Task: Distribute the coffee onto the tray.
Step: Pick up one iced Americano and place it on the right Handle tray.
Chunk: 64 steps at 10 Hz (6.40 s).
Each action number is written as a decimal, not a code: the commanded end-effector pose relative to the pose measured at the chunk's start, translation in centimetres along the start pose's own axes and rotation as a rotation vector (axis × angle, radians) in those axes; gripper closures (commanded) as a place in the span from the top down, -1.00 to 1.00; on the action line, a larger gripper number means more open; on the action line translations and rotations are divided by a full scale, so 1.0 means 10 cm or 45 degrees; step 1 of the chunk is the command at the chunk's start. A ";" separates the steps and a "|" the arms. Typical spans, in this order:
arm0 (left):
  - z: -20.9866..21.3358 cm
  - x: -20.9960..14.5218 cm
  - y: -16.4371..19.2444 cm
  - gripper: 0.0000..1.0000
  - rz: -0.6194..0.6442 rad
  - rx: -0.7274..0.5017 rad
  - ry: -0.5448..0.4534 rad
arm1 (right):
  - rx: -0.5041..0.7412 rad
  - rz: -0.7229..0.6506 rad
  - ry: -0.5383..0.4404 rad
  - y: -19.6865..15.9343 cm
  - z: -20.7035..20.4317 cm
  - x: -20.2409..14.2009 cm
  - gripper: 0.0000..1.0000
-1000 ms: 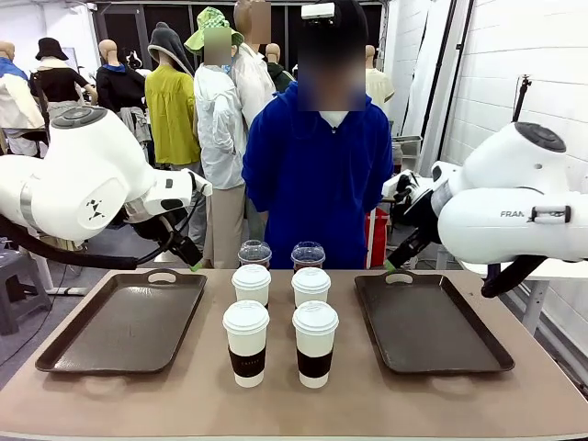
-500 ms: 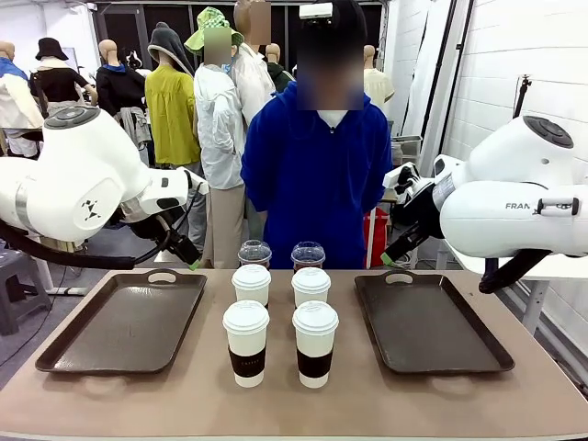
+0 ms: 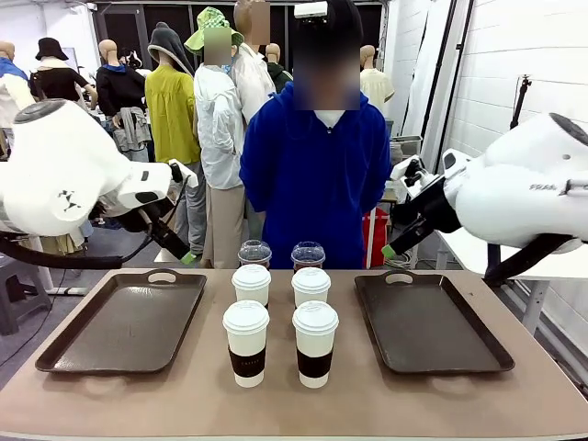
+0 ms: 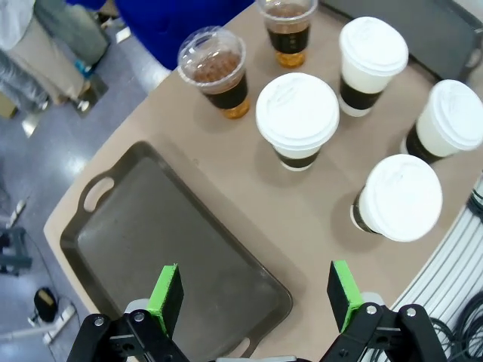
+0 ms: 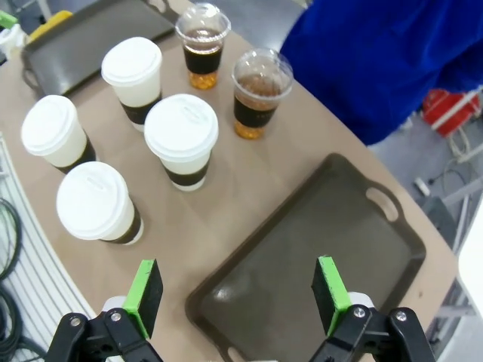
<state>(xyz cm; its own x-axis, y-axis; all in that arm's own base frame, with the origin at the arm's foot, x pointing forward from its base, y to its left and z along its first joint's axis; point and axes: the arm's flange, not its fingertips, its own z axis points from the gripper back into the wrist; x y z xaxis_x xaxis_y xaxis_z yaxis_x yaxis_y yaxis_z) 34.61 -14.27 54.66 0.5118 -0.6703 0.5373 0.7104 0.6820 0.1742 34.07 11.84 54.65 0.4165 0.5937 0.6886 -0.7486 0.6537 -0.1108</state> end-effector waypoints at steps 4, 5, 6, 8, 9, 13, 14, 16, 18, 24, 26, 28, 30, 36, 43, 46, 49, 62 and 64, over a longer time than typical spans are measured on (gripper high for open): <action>0.03 -0.22 -0.01 1.00 -0.160 -0.237 -0.223 | 0.263 0.169 -0.237 -0.15 0.10 -0.25 1.00; 0.01 -0.23 -0.03 1.00 -0.172 -0.249 -0.259 | 0.311 0.205 -0.258 -0.16 0.10 -0.24 1.00; -0.01 -0.25 -0.06 1.00 -0.187 -0.254 -0.271 | 0.309 0.225 -0.251 -0.16 0.08 -0.22 1.00; 0.00 -0.29 -0.07 1.00 -0.219 -0.236 -0.280 | 0.324 0.249 -0.228 -0.13 0.03 -0.21 1.00; 0.00 -0.31 -0.08 1.00 -0.215 -0.230 -0.287 | 0.325 0.254 -0.222 -0.12 0.03 -0.22 1.00; 0.10 -0.08 0.00 1.00 -0.193 -0.211 -0.243 | 0.312 0.240 -0.218 -0.13 0.06 -0.15 1.00; 0.10 -0.08 0.00 1.00 -0.193 -0.211 -0.243 | 0.312 0.240 -0.218 -0.13 0.06 -0.15 1.00; 0.10 -0.08 0.00 1.00 -0.193 -0.211 -0.243 | 0.312 0.240 -0.218 -0.13 0.06 -0.15 1.00; 0.10 -0.08 0.00 1.00 -0.193 -0.211 -0.243 | 0.312 0.240 -0.218 -0.13 0.06 -0.15 1.00; 0.10 -0.08 0.00 1.00 -0.193 -0.211 -0.243 | 0.312 0.240 -0.218 -0.13 0.06 -0.15 1.00; 0.10 -0.08 0.00 1.00 -0.193 -0.211 -0.243 | 0.312 0.240 -0.218 -0.13 0.06 -0.15 1.00; 0.10 -0.08 0.00 1.00 -0.193 -0.211 -0.243 | 0.312 0.240 -0.218 -0.13 0.06 -0.15 1.00; 0.10 -0.08 0.00 1.00 -0.193 -0.211 -0.243 | 0.312 0.240 -0.218 -0.13 0.06 -0.15 1.00; 0.10 -0.08 0.00 1.00 -0.193 -0.211 -0.243 | 0.288 0.230 -0.203 -0.11 0.10 -0.15 1.00; 0.10 -0.08 0.00 1.00 -0.193 -0.211 -0.243 | 0.359 0.350 0.005 -1.02 -0.08 0.25 1.00; 0.10 -0.08 0.00 1.00 -0.193 -0.211 -0.243 | 0.466 0.453 0.065 -1.48 -0.41 0.36 1.00; 0.10 -0.08 0.00 1.00 -0.193 -0.211 -0.243 | 0.646 0.545 0.065 -1.74 -0.85 0.28 1.00; 0.10 -0.08 0.00 1.00 -0.193 -0.211 -0.243 | 0.622 0.513 -0.077 -2.05 -1.47 0.08 1.00; 0.10 -0.08 0.00 1.00 -0.193 -0.211 -0.243 | 0.646 0.498 -0.175 -2.19 -1.78 -0.05 1.00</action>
<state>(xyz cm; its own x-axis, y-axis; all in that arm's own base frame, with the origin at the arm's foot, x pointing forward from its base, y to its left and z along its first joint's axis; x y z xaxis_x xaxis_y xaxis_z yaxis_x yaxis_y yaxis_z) 33.78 -13.53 55.10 0.3061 -0.6838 0.6624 0.8440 0.5169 0.1436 57.61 5.53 45.35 0.0594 0.6980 0.7136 -0.9946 0.1024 -0.0173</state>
